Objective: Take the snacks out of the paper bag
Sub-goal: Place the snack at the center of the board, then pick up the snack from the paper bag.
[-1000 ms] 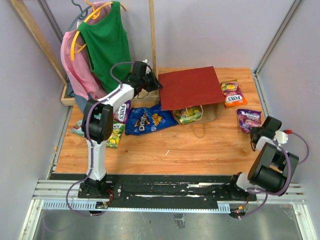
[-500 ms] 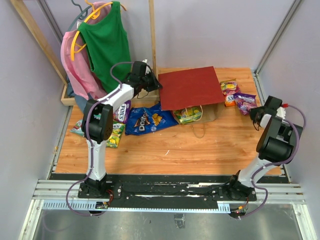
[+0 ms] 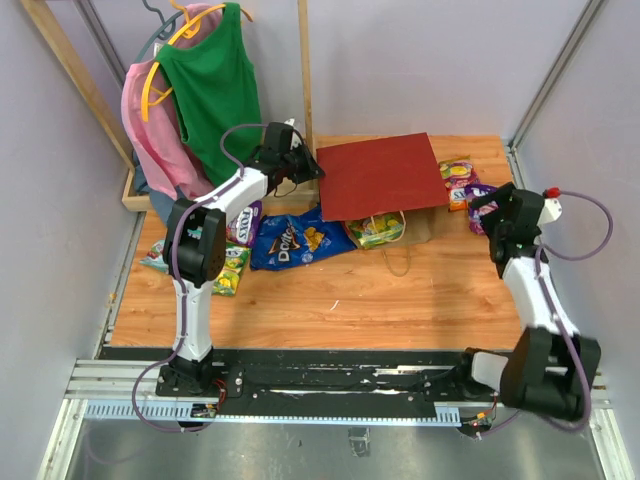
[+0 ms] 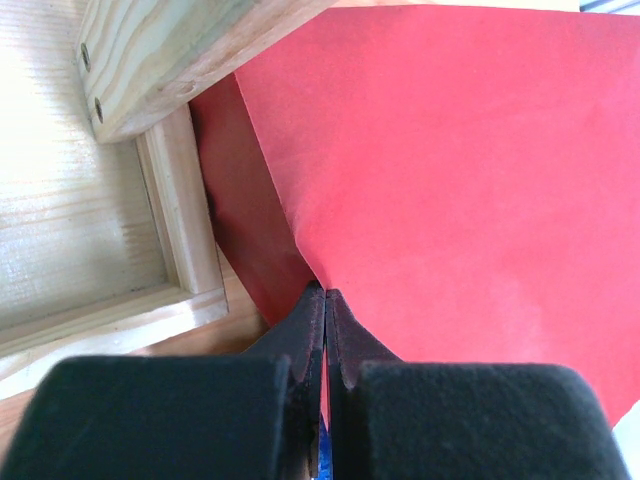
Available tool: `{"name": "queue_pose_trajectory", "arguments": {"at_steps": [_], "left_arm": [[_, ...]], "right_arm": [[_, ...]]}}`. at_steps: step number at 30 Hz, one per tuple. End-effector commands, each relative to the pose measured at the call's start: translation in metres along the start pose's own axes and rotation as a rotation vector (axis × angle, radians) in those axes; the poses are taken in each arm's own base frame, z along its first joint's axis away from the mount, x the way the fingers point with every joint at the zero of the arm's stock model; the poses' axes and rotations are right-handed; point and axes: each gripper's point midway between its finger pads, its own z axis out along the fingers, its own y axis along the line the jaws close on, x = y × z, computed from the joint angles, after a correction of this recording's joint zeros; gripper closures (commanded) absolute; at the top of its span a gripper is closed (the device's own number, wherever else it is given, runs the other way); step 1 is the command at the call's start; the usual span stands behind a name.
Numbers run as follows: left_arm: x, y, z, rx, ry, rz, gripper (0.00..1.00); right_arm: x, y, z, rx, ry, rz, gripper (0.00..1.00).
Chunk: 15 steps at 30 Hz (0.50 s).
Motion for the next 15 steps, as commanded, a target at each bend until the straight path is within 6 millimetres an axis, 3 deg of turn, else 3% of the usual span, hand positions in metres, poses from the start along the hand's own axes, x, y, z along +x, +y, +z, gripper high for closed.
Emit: {"name": "queue_pose_trajectory", "arguments": {"at_steps": [1,3,7,10,15], "left_arm": [[-0.019,0.004,-0.003,-0.011,-0.042,0.015,0.99],[-0.02,0.005,-0.002,-0.014,-0.041,0.015,1.0],[-0.019,0.004,-0.002,-0.012,-0.04,0.016,0.99],[-0.018,0.005,-0.001,-0.011,-0.035,0.015,0.99],[-0.016,0.002,-0.001,0.002,-0.026,0.014,0.99]], "right_arm": [[0.005,0.009,-0.039,0.052,-0.115,-0.176,0.02],[0.022,0.012,-0.05,0.044,-0.092,-0.24,0.01],[0.066,-0.001,-0.063,0.04,-0.037,-0.265,0.06],[0.081,-0.01,-0.073,0.028,-0.036,-0.258,0.1],[0.117,0.012,-0.083,-0.221,-0.042,-0.248,0.19]]}}
